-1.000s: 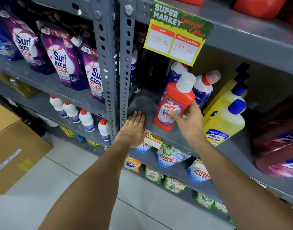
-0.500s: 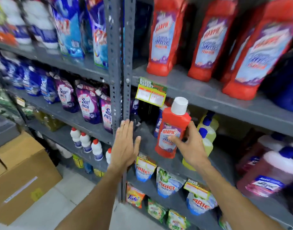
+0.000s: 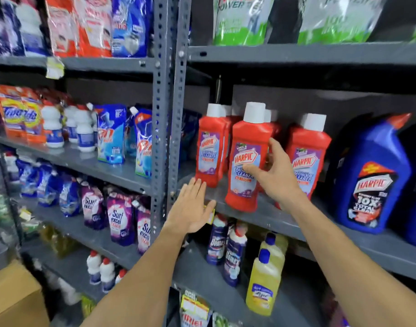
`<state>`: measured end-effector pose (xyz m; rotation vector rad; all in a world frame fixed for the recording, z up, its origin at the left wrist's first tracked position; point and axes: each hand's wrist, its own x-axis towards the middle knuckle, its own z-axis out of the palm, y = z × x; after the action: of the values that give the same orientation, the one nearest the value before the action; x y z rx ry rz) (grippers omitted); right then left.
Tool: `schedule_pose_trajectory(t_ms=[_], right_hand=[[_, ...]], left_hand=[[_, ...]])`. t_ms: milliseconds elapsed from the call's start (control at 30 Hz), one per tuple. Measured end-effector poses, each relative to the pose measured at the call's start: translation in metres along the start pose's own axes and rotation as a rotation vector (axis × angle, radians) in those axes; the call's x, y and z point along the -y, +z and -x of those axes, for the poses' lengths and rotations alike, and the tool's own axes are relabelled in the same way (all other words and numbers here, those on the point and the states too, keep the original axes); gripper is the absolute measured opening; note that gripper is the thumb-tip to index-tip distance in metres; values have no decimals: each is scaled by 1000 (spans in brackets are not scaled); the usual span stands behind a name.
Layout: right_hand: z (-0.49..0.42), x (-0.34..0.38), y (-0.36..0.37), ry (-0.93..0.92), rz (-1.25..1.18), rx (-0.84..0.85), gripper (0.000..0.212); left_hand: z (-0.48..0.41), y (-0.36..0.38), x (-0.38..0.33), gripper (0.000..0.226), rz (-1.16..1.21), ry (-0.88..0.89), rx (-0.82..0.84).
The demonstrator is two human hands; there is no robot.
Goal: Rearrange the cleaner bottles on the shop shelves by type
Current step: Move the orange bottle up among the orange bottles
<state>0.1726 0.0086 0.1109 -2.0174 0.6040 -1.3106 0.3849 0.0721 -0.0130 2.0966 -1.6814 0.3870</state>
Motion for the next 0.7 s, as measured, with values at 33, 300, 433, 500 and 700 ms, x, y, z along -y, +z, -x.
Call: schedule_pose_trajectory(t_ms=[33,300,433,500,700], right_hand=[[-7,-2,-1,9,8,-9,75],[-39,-43,10,119,-7,-88,71],[-40,-53,13,125,-24,-81,77],[-32,-59,15,138,-18,-56,88],[10,-92,25,268,47,13,103]], left_hand=[[-3,2,2,71,8,-5,33],[-7,17,15,66,-25,66,-69],[-5,16,13,64,-11,60,-61],[-4,14,11,64,-3,53,-52],[-3,14,9,63,19,41,-49]])
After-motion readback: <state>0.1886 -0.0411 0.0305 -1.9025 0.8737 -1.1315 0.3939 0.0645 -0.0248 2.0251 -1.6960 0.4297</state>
